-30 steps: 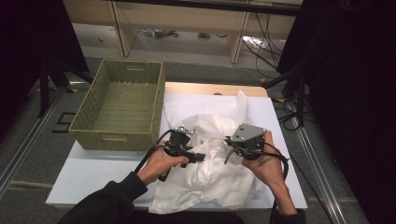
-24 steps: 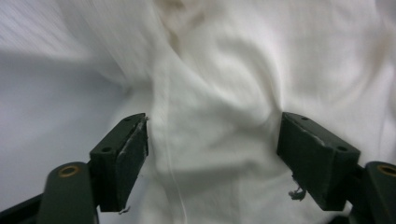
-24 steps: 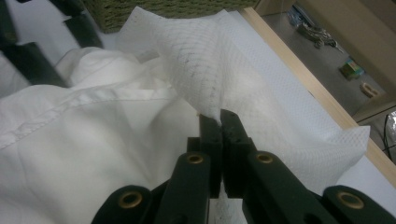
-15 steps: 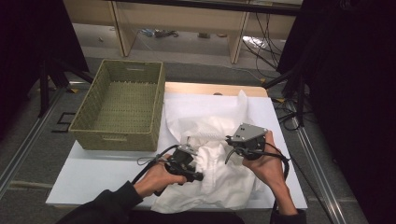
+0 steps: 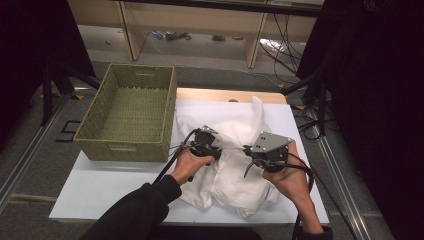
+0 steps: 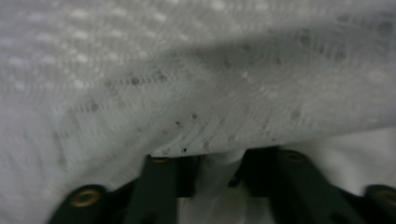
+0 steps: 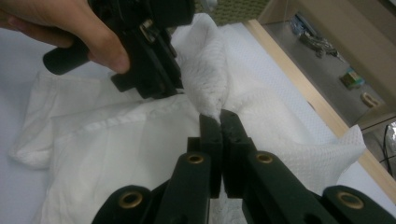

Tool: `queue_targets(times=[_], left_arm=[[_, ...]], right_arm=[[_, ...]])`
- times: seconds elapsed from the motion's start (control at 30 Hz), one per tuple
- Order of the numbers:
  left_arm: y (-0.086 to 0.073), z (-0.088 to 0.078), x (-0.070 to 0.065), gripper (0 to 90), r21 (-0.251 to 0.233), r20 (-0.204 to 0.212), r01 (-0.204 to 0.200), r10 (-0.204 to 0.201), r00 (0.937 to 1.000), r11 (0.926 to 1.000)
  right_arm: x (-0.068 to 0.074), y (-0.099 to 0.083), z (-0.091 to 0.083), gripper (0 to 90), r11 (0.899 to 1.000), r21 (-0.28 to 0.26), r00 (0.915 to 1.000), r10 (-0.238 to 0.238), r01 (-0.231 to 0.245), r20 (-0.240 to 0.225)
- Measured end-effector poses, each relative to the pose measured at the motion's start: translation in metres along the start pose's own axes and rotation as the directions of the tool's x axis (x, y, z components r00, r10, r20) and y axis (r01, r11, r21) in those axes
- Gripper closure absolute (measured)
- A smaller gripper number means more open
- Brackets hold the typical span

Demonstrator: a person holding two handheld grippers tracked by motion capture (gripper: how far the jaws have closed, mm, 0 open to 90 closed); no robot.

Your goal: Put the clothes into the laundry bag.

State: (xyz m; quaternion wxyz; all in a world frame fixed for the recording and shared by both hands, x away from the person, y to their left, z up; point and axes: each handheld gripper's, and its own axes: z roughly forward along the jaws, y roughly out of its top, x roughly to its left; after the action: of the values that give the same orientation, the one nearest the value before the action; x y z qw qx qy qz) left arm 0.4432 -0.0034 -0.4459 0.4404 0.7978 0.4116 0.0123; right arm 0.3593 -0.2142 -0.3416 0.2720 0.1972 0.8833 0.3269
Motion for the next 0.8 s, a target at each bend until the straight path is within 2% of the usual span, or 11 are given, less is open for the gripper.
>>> queue_targets(times=[0.1, 0.2, 0.27, 0.33, 0.47, 0.53, 0.57, 0.63, 0.67, 0.7, 0.8], left_arm=[[-0.004, -0.025, 0.000, 43.7, 0.057, 0.011, -0.039, 0.038, 0.9992, 0.9976], [-0.009, -0.058, -0.006, 31.3, 0.031, 0.014, -0.075, 0.075, 0.9971, 0.9967], [-0.015, -0.075, -0.010, 28.3, 0.024, 0.070, -0.109, 0.107, 0.9918, 0.9938], [-0.022, -0.074, -0.016, 26.8, 0.052, 0.111, -0.130, 0.123, 0.9861, 0.9902], [-0.035, -0.037, -0.029, 18.2, 0.104, 0.090, -0.182, 0.173, 0.9808, 0.9777], [-0.033, -0.018, -0.033, 26.6, 0.097, 0.106, -0.174, 0.164, 0.9808, 0.9799], [-0.030, -0.010, -0.034, 39.2, 0.079, 0.108, -0.164, 0.155, 0.9819, 0.9833], [-0.020, -0.004, -0.029, 62.4, 0.120, 0.143, -0.185, 0.167, 0.9756, 0.9755], [-0.018, 0.001, -0.034, 69.6, 0.055, 0.152, -0.092, 0.083, 0.9849, 0.9942], [-0.013, -0.002, -0.035, 73.4, 0.043, 0.148, -0.115, 0.108, 0.9830, 0.9924], [0.006, -0.016, -0.036, 78.3, -0.045, 0.131, -0.067, 0.072, 0.9888, 0.9968]], right_arm=[[-0.001, -0.005, 0.004, 90.0, 1.000, 0.008, 0.9998, 0.019, -0.019, -0.003], [-0.003, -0.006, 0.005, 90.0, 1.000, 0.006, 0.9998, 0.020, -0.020, -0.001], [-0.004, -0.005, 0.004, 90.0, 1.000, 0.003, 0.9999, 0.015, -0.015, 0.002], [-0.004, -0.004, 0.004, 90.0, 1.000, 0.002, 0.9998, 0.018, -0.018, 0.008], [-0.003, -0.002, 0.004, 90.0, 1.000, 0.005, 0.9998, 0.013, -0.013, 0.014], [-0.002, -0.001, 0.004, 90.0, 1.000, 0.004, 0.9999, 0.009, -0.009, 0.011], [-0.001, -0.001, 0.004, 90.0, 1.000, 0.003, 1.0000, 0.004, -0.004, 0.008], [0.000, -0.001, 0.004, 90.0, 1.000, 0.001, 1.0000, 0.008, -0.008, 0.002], [0.000, -0.001, 0.002, 90.0, 1.000, -0.004, 0.9999, 0.010, -0.010, -0.007], [0.000, 0.000, -0.001, 90.0, 1.000, -0.013, 0.9999, 0.012, -0.012, -0.005], [-0.002, 0.003, -0.013, 90.0, 0.999, -0.033, 1.0000, 0.000, 0.000, 0.002]])
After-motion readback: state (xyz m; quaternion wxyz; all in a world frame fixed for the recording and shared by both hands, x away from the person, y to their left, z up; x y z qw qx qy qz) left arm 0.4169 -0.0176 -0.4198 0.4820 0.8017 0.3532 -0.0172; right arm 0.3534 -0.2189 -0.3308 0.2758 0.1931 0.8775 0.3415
